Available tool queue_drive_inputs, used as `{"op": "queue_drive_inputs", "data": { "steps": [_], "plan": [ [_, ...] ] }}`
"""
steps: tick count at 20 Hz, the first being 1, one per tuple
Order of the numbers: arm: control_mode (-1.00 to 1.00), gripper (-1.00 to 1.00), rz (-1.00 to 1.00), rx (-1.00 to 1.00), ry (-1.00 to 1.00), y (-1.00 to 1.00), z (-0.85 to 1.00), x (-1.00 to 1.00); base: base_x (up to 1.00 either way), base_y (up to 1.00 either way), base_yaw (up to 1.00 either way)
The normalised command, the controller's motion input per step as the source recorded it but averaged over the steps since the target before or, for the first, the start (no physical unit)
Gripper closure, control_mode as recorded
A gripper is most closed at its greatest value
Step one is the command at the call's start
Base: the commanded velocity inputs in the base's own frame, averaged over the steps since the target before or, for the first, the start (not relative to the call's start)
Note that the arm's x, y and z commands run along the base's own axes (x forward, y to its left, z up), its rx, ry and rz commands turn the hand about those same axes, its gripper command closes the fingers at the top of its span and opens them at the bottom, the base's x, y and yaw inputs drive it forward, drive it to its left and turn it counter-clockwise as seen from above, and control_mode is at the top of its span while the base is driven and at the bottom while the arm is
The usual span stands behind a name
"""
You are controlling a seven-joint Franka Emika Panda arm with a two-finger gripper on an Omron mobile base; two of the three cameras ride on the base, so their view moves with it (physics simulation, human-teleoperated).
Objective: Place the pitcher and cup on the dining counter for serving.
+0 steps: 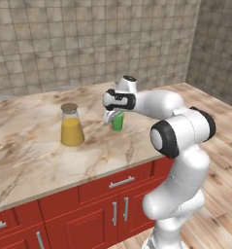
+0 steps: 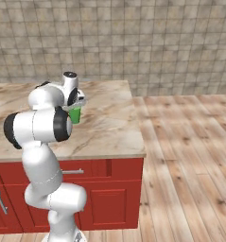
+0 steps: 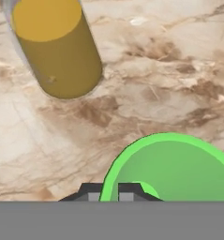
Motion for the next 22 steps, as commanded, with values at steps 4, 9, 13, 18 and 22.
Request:
{"op": "queue_drive_inputs", "data": {
  "steps": [4, 9, 13, 18, 22],
  "plan": [
    [-1.00, 1.00, 0.04, 0.00, -0.01, 0.05, -0.51, 0.09, 0.00, 0.00, 0.00],
    [-1.00, -1.00, 0.02, -0.03, -0.04, 0.04, -0.36, 0.02, 0.00, 0.00, 0.00],
    [-1.00, -1.00, 0.00, -0.02, 0.03, 0.05, -0.07, 0.07, 0.00, 0.00, 0.00],
    [-1.00, -1.00, 0.00, 0.00, 0.01, 0.00, 0.09, 0.00, 0.00, 0.00, 0.00],
    [-1.00, -1.00, -0.04, 0.00, -0.05, 0.00, 0.48, -0.32, 0.00, 0.00, 0.00]
  ]
}}
